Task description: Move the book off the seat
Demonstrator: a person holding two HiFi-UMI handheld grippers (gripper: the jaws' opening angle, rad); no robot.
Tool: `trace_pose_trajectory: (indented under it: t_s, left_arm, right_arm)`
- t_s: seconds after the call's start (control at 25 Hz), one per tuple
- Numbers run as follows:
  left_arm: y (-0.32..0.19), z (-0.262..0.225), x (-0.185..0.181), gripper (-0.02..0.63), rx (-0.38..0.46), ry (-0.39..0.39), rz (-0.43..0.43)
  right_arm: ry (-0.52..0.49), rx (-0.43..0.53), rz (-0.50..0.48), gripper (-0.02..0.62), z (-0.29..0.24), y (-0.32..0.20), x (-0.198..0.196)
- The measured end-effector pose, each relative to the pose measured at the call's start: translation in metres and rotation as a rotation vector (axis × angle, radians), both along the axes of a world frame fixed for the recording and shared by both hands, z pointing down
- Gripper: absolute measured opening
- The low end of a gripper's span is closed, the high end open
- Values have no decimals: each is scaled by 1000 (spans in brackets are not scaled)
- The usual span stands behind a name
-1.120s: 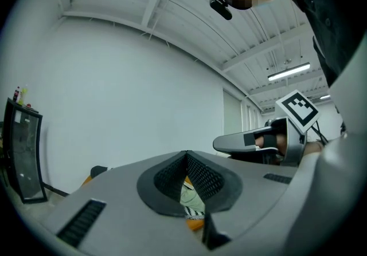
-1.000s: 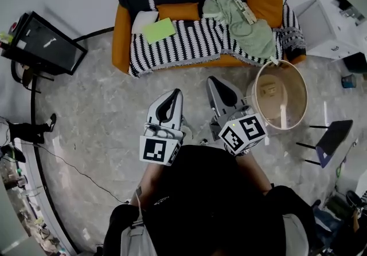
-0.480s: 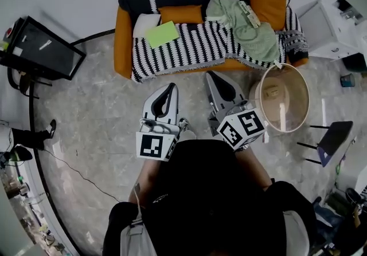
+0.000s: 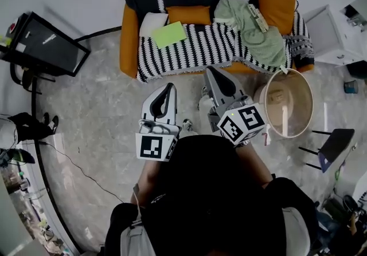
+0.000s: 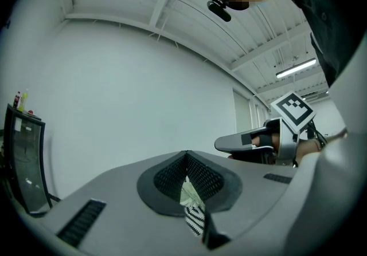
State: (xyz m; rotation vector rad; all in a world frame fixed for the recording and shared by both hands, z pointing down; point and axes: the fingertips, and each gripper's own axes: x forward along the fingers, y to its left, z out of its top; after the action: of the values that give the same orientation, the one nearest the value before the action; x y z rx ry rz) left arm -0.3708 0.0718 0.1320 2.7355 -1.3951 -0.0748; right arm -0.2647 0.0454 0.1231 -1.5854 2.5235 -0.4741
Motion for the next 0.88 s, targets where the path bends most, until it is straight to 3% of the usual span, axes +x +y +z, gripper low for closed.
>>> trace_pose_trajectory:
  t_s: [0.24, 0.4, 0.88]
  left_arm:
    - [-32, 12, -8, 11, -17, -60, -46]
    - [-69, 11, -6, 11, -23, -51, -61]
    - [-195, 13, 43, 11, -26, -66, -121]
  right_arm:
    - [-20, 5, -40, 15, 5, -44, -8]
    - [-37, -18, -55, 15, 12, -80, -6]
    - [-61, -77, -118, 15, 32, -214, 41]
